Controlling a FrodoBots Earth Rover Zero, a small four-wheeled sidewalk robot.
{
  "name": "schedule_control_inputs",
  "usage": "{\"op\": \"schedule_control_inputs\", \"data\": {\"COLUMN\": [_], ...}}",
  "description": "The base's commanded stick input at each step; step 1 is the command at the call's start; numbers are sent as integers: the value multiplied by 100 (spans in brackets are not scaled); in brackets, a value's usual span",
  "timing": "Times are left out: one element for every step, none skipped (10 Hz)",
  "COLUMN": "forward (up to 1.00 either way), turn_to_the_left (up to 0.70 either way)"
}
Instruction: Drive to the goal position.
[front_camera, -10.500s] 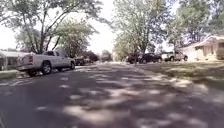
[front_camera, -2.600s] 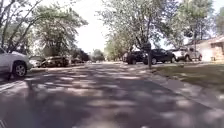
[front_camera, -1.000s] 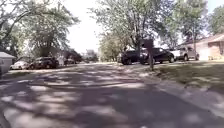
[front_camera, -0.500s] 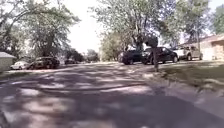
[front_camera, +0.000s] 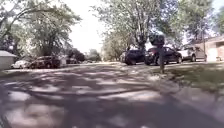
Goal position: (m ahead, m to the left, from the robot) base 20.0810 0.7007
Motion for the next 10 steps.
{"op": "schedule_control_inputs", "data": {"forward": [69,69,69,69,69,69,69,69,69,69], "turn_to_the_left": [3,3,3,3,3,3,3,3,3,3]}}
